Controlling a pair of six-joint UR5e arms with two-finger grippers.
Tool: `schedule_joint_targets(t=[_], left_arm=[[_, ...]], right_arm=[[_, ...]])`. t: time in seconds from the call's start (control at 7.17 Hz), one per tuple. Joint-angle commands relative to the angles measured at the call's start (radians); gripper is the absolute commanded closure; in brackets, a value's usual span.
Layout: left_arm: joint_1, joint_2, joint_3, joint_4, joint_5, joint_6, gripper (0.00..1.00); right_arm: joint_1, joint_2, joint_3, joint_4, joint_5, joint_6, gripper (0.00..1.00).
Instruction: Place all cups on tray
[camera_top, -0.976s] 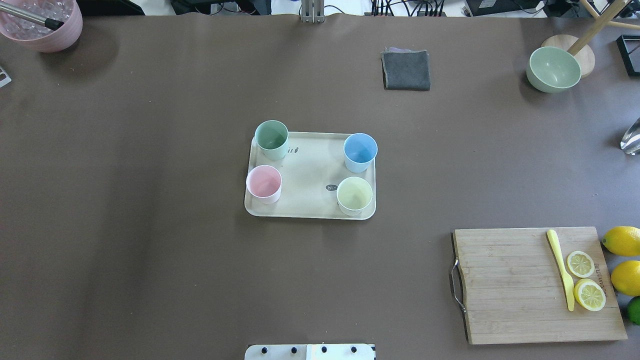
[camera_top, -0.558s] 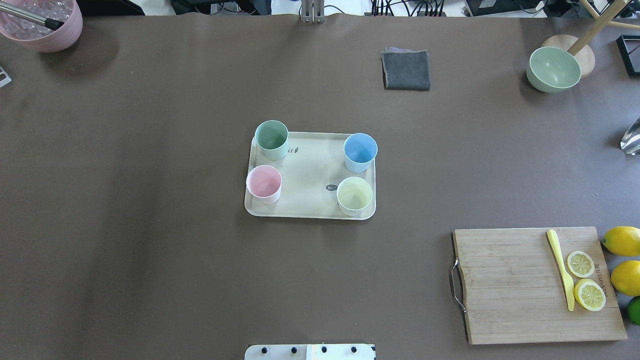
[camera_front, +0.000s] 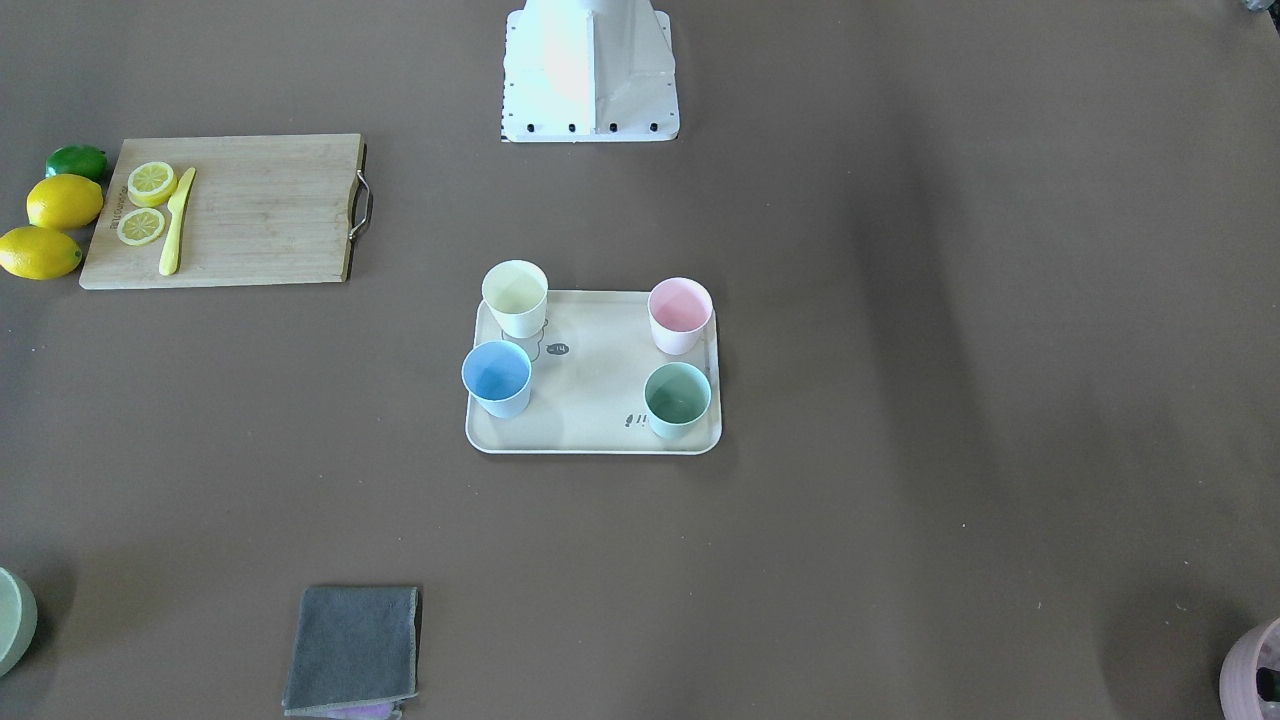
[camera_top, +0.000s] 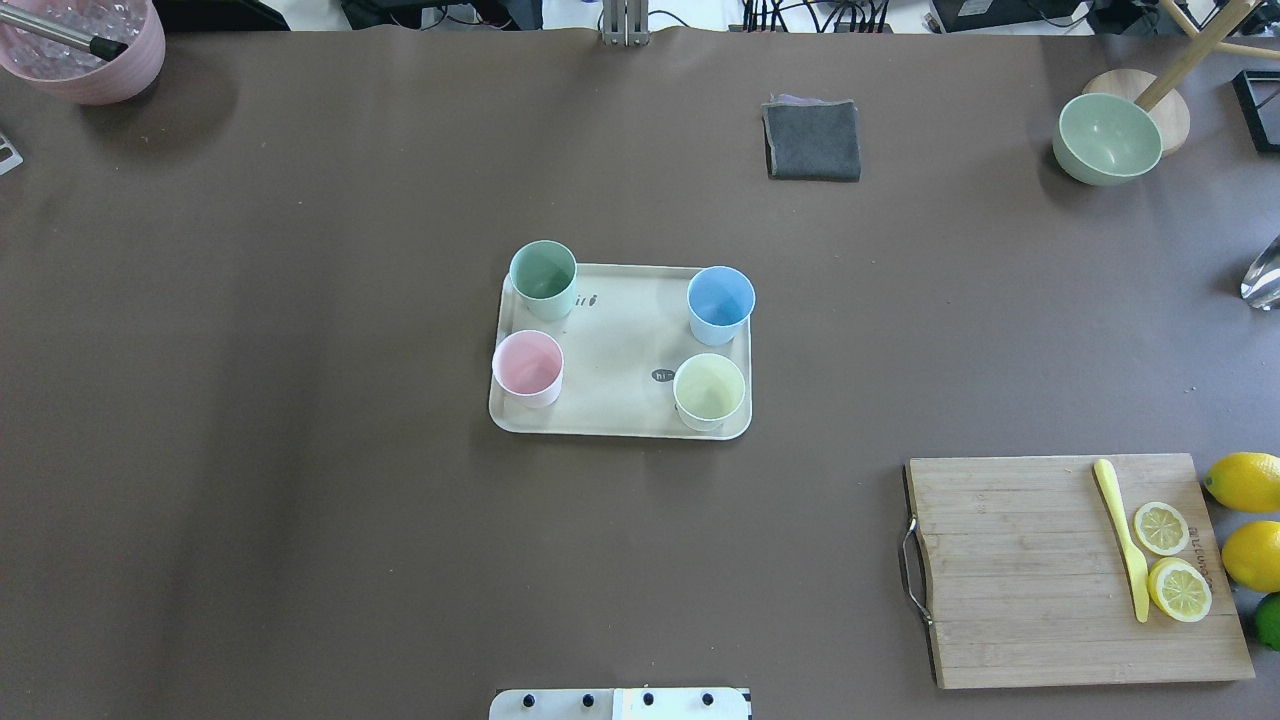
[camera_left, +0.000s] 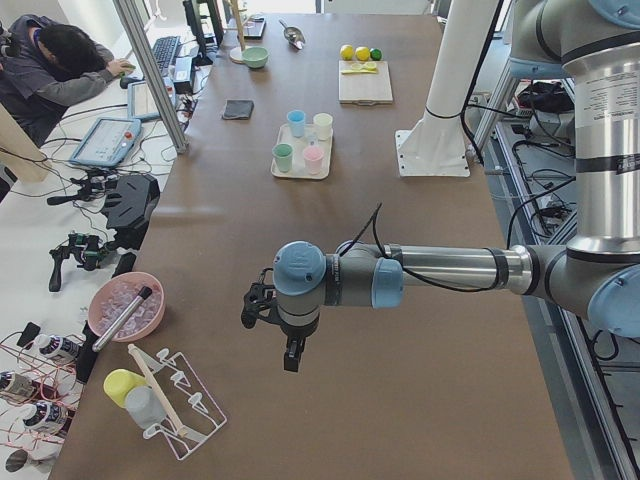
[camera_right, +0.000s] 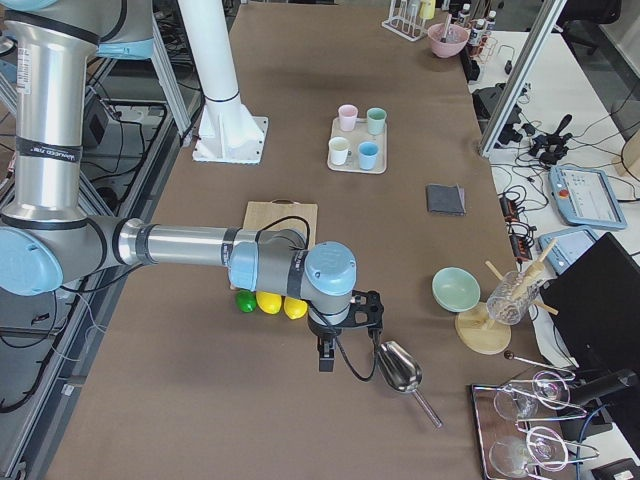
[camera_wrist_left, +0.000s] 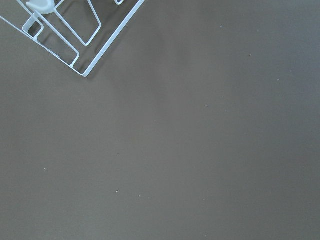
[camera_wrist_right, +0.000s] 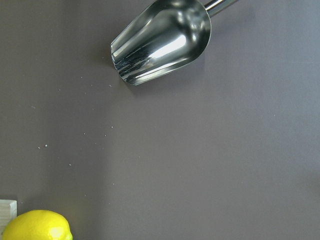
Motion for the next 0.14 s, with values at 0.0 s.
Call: schedule_joint_targets(t=[0.0], left_arm=[[0.000,0.000,0.000,0.000,0.000,0.000,0.02]], right_arm=[[-0.001,0.000,0.000,0.000,0.000,-0.001,0.00]])
